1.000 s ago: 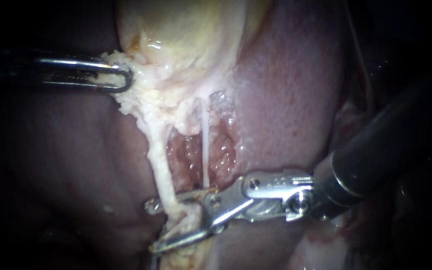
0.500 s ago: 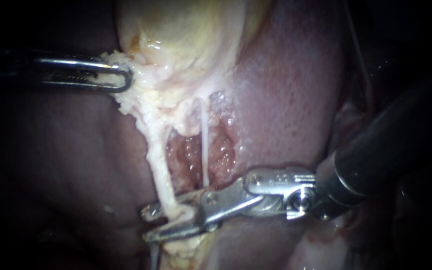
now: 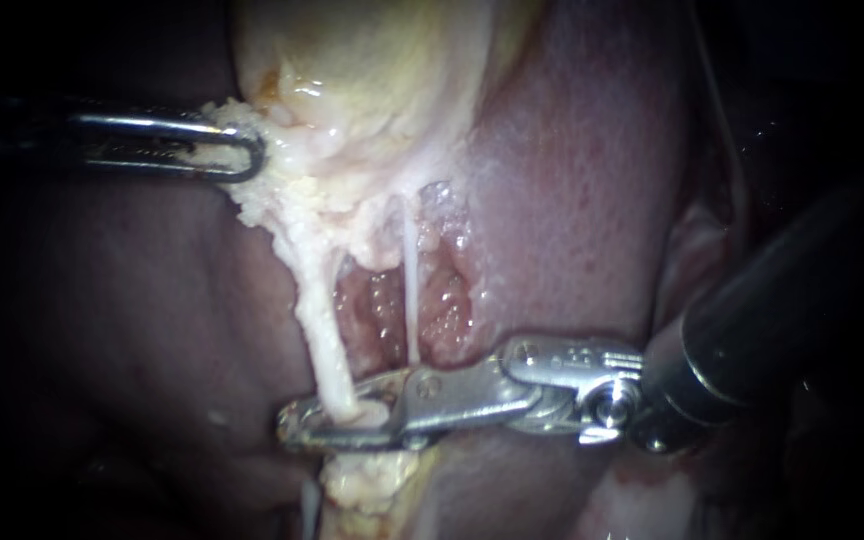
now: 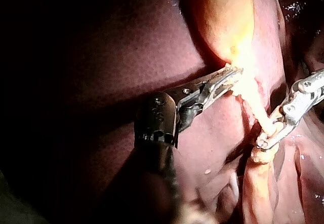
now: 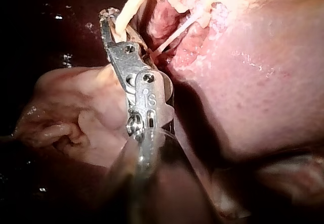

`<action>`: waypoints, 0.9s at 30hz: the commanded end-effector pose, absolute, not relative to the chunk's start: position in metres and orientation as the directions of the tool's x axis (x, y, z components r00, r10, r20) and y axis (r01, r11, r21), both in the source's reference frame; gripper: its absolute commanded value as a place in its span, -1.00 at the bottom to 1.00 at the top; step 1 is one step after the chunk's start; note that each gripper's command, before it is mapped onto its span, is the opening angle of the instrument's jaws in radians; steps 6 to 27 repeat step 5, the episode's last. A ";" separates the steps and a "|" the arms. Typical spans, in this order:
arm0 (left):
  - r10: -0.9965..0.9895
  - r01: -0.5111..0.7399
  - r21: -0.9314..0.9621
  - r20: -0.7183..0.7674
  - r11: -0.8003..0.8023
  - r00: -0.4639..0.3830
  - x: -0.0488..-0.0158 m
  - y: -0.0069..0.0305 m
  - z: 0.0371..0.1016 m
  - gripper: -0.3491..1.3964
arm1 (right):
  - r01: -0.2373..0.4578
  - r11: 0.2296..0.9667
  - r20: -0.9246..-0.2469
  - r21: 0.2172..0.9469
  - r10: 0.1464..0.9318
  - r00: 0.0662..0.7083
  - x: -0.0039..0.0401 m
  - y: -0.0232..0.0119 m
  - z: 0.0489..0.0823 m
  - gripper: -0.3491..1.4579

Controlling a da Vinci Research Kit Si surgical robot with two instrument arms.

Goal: Clipping first clip left tube

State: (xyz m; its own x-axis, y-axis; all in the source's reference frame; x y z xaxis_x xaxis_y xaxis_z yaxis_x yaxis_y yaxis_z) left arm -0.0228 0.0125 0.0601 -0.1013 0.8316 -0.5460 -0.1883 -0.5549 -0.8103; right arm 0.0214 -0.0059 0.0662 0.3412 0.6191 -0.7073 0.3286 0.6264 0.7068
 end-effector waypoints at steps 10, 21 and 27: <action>0.831 -0.188 -0.810 -0.546 -0.555 -0.101 -0.0228 0.0125 0.0602 -1.00 | 0.329 0.626 -0.707 0.707 0.619 0.342 0.0214 -0.0059 0.0663 -1.00; 0.831 -0.188 -0.810 -0.546 -0.555 -0.101 -0.0228 0.0125 0.0602 -1.00 | 0.329 0.626 -0.707 0.707 0.619 0.342 0.0214 -0.0059 0.0663 -1.00; 0.831 -0.188 -0.810 -0.546 -0.555 -0.101 -0.0228 0.0125 0.0602 -1.00 | 0.329 0.626 -0.707 0.707 0.619 0.342 0.0214 -0.0059 0.0663 -1.00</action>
